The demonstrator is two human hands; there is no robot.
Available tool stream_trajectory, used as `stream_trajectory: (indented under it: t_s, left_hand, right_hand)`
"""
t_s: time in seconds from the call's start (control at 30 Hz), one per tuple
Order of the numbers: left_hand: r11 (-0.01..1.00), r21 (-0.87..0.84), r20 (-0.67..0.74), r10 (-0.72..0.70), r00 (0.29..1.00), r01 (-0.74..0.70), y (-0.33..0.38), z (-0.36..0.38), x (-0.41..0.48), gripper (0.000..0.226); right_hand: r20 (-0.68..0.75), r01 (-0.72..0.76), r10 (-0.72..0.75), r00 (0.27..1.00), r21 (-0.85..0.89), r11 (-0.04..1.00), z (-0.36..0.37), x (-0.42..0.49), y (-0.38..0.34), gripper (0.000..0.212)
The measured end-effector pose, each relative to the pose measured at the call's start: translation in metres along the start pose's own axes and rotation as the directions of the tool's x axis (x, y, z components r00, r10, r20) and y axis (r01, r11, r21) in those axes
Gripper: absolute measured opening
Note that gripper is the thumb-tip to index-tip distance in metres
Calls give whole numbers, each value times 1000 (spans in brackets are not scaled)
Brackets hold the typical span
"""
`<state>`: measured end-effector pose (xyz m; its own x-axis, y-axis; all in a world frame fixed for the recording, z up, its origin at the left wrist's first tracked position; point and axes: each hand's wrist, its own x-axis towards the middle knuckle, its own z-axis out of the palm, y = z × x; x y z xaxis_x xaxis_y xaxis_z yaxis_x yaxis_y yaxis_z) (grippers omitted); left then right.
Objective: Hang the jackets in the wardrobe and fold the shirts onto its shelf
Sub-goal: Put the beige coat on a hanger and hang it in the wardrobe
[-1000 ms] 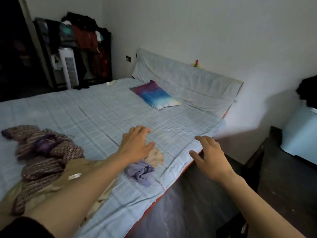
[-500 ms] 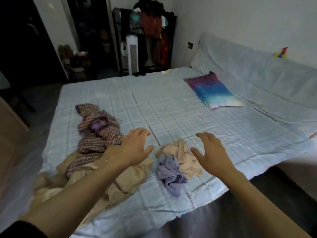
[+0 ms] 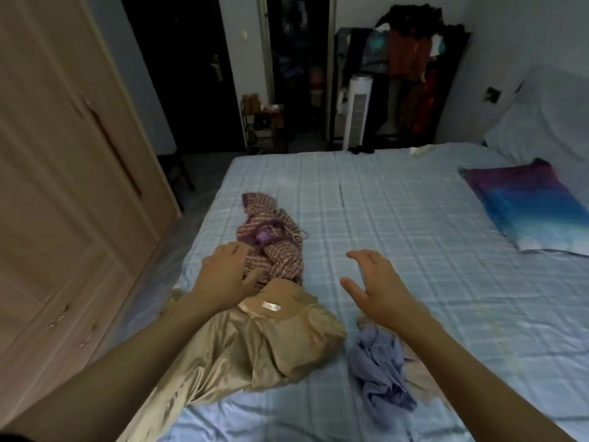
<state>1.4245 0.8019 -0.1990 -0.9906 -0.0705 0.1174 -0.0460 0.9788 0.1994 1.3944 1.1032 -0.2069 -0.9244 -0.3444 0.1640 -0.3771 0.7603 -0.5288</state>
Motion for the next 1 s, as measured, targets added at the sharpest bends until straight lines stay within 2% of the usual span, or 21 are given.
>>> stream_trajectory:
  t_s: [0.17, 0.3, 0.4, 0.53, 0.67, 0.87, 1.0]
  left_hand:
    - [997, -27, 65, -64, 996, 65, -52, 25, 18, 78]
    - [990, -69, 144, -113, 983, 124, -98, 55, 50, 60]
    - [992, -82, 170, -81, 982, 96, -129, 84, 65, 72]
    - [991, -106, 222, -55, 974, 80, -153, 119, 84, 77]
    - [989, -109, 287, -64, 956, 99, -162, 146, 98, 59]
    - [991, -121, 261, -26, 965, 60, -172, 189, 123, 55]
    - [978, -208, 242, 47, 969, 5, -174, 234, 133, 39]
  right_hand:
    - [58, 9, -7, 998, -35, 999, 41, 38, -9, 60]
    - [94, -32, 36, 995, -43, 999, 78, 78, -23, 61]
    - [128, -46, 53, 990, -59, 997, 108, 102, -28, 58]
    - [209, -51, 70, 975, -93, 994, 141, 127, -27, 50]
    - [246, -75, 97, 964, -99, 992, 168, 154, -13, 49]
    - [346, -158, 173, 922, -70, 985, 225, 177, 25, 53]
    - [427, -209, 216, 878, -64, 976, 269, 184, 54, 60]
